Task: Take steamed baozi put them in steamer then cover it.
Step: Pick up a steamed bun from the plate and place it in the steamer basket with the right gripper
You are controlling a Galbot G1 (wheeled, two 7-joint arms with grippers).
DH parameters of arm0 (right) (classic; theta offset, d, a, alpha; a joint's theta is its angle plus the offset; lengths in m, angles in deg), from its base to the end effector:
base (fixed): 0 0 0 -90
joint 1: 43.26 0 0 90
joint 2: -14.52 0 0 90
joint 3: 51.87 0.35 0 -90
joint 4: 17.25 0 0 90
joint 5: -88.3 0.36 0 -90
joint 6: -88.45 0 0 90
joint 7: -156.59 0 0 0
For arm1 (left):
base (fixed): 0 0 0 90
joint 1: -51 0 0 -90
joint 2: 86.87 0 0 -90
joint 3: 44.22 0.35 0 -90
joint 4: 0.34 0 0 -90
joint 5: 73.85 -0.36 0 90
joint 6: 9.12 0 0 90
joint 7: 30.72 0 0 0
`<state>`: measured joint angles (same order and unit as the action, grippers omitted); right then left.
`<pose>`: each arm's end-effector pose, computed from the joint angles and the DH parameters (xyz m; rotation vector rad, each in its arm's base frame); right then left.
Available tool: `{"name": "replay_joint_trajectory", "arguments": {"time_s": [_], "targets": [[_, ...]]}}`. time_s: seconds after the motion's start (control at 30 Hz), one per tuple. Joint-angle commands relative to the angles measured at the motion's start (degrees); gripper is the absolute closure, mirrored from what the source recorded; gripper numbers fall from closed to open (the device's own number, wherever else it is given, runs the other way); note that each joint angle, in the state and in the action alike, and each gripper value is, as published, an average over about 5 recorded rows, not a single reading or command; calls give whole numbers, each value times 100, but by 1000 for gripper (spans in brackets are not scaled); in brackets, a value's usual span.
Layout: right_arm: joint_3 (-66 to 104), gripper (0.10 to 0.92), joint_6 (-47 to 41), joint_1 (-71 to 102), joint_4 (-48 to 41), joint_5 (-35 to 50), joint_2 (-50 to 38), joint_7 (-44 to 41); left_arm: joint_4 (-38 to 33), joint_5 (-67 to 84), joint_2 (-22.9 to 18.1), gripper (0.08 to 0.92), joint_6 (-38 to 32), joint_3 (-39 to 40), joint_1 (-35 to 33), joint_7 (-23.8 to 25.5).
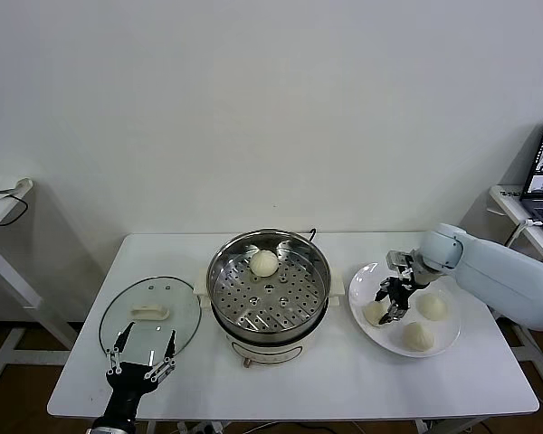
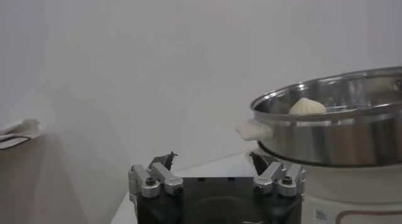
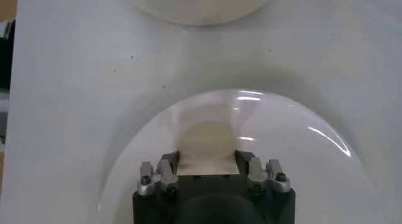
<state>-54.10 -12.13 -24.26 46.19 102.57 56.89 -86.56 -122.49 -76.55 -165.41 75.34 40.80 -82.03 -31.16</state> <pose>0.5463 -0.1607 -0.2014 1.3521 -1.4205 1.1223 0.1196 0.0574 -0.3169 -0.0952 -3.0332 -0.3899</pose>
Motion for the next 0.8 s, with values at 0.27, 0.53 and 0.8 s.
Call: {"name": "replay_joint_trajectory", "arguments": {"time_s": [0.27,0.53,0.8], "targets": [[-1556,414,242,-3491,523,858,784,-1278,-98,4,57,177,52,30,85,-11],[-2128,414,-149,-4266,908,1850,2254,-1082,-116,3,63,177,45,18,79,-30],[-2388,414,-722,-3747,910,2718,3539,-244,-120,3,37,177,34,23,113,-50]]}}
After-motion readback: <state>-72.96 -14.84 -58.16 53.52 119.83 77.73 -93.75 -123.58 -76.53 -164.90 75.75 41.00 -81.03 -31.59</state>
